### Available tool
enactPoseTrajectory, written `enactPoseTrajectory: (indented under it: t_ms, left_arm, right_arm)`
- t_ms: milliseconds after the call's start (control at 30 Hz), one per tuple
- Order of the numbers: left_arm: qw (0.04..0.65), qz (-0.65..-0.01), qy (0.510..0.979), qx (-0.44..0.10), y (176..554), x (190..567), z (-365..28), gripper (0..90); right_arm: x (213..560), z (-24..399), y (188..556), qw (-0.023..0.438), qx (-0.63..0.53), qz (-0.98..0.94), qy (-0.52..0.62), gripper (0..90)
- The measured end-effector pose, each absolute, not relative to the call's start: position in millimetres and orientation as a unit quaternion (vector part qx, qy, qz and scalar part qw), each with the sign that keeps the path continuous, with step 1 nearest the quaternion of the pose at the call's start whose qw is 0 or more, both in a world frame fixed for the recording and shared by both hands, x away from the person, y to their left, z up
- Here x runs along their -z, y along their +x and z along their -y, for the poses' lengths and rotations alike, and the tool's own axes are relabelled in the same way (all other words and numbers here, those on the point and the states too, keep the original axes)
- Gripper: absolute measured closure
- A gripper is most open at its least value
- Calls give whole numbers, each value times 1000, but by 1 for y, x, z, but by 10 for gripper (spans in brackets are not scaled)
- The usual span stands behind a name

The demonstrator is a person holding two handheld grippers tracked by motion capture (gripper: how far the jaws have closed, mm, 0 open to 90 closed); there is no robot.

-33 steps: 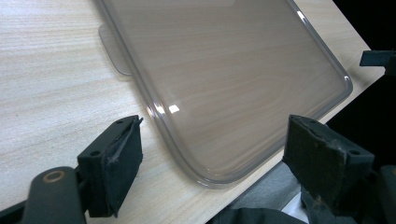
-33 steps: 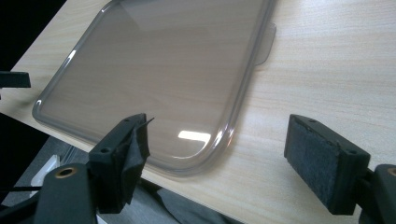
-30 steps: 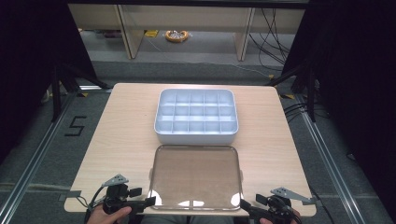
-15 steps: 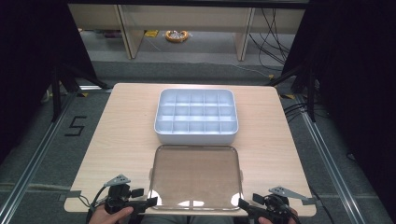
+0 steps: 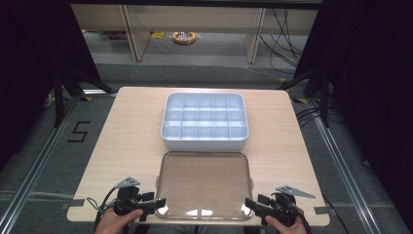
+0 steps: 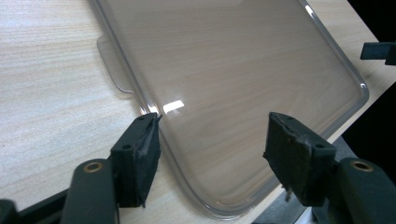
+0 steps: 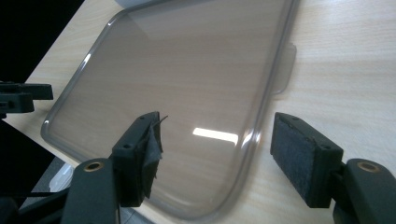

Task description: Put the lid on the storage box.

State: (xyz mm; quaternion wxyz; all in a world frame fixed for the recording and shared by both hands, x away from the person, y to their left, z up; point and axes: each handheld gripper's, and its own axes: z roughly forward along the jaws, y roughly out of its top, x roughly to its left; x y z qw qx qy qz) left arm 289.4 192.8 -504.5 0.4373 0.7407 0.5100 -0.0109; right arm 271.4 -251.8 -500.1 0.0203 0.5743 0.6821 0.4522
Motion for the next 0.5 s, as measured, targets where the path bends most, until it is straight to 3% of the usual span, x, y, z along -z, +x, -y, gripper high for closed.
enactPoseTrajectory:
  t_ms: [500]
  left_arm:
    - [421,-513,748,12,295,510,-192,444]
  right_arm:
    - [508,242,290,19,-427,-695,578,364]
